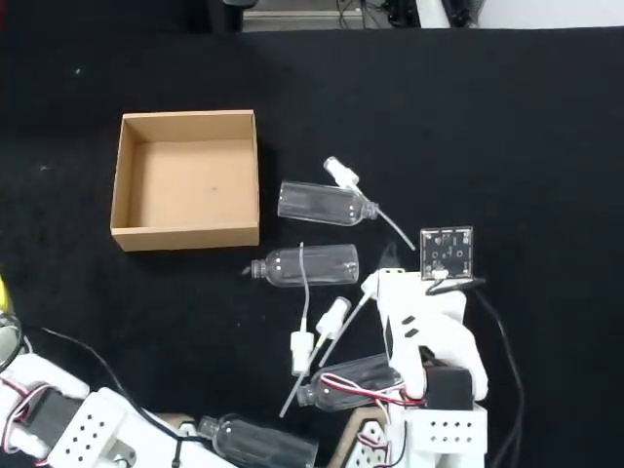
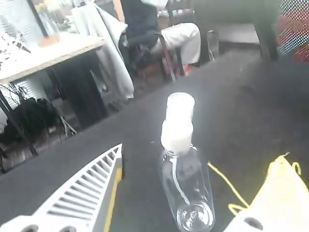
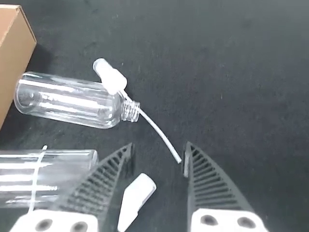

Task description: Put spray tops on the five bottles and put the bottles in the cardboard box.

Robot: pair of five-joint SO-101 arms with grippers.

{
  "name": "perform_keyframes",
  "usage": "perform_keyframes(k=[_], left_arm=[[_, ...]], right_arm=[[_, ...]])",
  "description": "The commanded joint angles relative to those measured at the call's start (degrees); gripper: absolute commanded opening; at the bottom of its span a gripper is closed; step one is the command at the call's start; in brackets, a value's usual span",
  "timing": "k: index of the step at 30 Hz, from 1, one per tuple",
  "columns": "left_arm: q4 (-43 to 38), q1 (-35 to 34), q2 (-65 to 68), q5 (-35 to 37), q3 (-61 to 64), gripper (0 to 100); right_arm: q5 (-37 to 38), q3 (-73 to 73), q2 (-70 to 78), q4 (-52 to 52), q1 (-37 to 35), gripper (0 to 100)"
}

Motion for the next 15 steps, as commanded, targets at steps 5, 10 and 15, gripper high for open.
perform_keyframes(k=[5,10,15], left_arm=[[6.07,-0.48,9.14,2.02,-35.21,43],[6.24,-0.75,30.51,2.37,-52.88,43],[7.74,-2.42,43.78,2.2,-52.09,43]], right_arm=[[0.35,-0.48,-5.49,-1.85,-0.44,13.8],[0.35,-0.48,-5.49,-1.85,-0.44,13.8],[0.35,-0.57,-5.49,-1.85,-0.44,13.8]])
